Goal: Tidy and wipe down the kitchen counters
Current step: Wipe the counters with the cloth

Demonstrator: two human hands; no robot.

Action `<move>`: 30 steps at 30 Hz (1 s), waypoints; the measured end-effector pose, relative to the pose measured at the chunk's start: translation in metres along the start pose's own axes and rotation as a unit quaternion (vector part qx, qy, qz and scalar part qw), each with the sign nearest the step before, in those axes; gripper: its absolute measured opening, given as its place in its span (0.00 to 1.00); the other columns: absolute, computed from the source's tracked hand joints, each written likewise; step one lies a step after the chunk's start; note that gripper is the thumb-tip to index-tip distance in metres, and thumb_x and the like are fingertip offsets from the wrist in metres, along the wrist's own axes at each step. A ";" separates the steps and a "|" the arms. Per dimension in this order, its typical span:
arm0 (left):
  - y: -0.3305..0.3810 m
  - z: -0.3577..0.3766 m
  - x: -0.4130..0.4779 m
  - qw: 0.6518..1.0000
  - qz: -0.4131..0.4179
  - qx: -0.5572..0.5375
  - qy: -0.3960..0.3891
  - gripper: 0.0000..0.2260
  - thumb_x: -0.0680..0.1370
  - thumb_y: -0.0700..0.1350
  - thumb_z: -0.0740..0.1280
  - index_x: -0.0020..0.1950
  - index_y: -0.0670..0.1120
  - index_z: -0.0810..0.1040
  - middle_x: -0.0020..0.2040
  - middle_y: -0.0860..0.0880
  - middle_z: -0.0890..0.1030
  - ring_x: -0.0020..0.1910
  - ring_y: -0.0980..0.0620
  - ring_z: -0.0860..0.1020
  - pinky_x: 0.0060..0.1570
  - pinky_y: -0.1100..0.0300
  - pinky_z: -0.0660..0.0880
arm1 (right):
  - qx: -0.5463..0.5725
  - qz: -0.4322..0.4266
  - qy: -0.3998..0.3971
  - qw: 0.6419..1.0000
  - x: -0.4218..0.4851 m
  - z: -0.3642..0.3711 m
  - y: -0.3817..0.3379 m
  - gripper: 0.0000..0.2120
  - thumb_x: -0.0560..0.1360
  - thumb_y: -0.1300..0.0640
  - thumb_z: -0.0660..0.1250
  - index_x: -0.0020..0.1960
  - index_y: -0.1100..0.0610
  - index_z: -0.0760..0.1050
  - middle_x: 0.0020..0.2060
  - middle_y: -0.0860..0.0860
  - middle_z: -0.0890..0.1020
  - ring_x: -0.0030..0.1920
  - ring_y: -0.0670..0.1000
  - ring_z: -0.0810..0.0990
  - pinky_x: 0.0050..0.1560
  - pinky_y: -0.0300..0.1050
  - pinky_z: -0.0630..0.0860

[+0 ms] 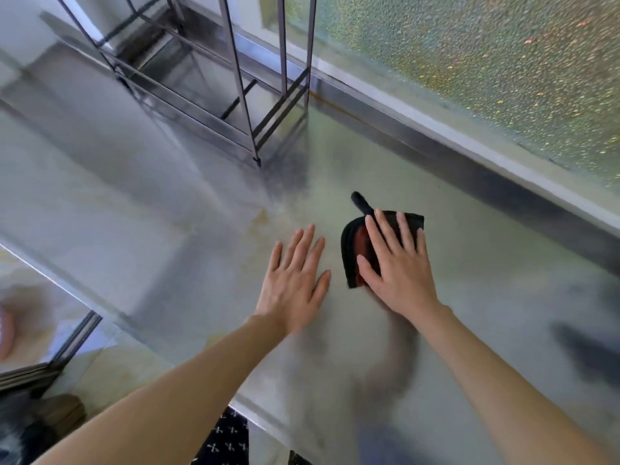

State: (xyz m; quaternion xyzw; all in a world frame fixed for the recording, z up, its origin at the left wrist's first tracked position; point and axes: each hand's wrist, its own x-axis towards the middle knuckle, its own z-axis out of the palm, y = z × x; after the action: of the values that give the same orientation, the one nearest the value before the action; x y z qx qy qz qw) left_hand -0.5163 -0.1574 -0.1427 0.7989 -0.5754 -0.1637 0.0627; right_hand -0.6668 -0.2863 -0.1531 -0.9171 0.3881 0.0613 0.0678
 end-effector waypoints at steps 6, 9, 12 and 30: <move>-0.060 -0.023 -0.034 0.998 0.061 -0.011 0.003 0.23 0.80 0.54 0.51 0.73 0.46 0.62 0.76 0.46 0.57 0.75 0.51 0.51 0.71 0.57 0.40 | 0.089 0.295 0.026 0.951 -0.007 0.003 -0.063 0.31 0.79 0.42 0.48 0.77 0.54 0.47 0.77 0.51 0.50 0.76 0.60 0.46 0.72 0.64 0.46; -0.112 -0.032 -0.048 0.998 0.058 0.002 -0.010 0.24 0.80 0.56 0.48 0.75 0.48 0.58 0.76 0.49 0.54 0.75 0.53 0.47 0.72 0.55 0.42 | 0.051 0.144 0.024 0.988 -0.028 0.013 -0.118 0.31 0.77 0.41 0.50 0.76 0.54 0.54 0.75 0.52 0.58 0.75 0.61 0.54 0.70 0.64 0.54; -0.156 -0.040 -0.054 0.998 0.060 0.015 -0.019 0.25 0.80 0.56 0.45 0.75 0.49 0.56 0.76 0.50 0.52 0.75 0.53 0.47 0.72 0.54 0.42 | 0.018 0.067 0.009 0.998 -0.045 0.021 -0.124 0.30 0.76 0.40 0.49 0.76 0.51 0.55 0.75 0.49 0.58 0.75 0.58 0.54 0.70 0.63 0.59; -0.187 -0.029 -0.060 0.993 0.105 0.044 -0.025 0.27 0.78 0.54 0.41 0.76 0.46 0.49 0.76 0.49 0.46 0.74 0.54 0.43 0.72 0.49 0.43 | 0.121 0.498 0.069 0.856 -0.112 0.039 -0.213 0.32 0.76 0.41 0.45 0.76 0.54 0.52 0.76 0.54 0.56 0.75 0.62 0.51 0.70 0.67 0.52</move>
State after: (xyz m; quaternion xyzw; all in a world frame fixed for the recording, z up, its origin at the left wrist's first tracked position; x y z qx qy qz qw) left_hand -0.3561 -0.0420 -0.1582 0.7315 -0.6644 -0.1503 0.0304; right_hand -0.5927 -0.0539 -0.1568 -0.5880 0.8008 -0.0242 0.1115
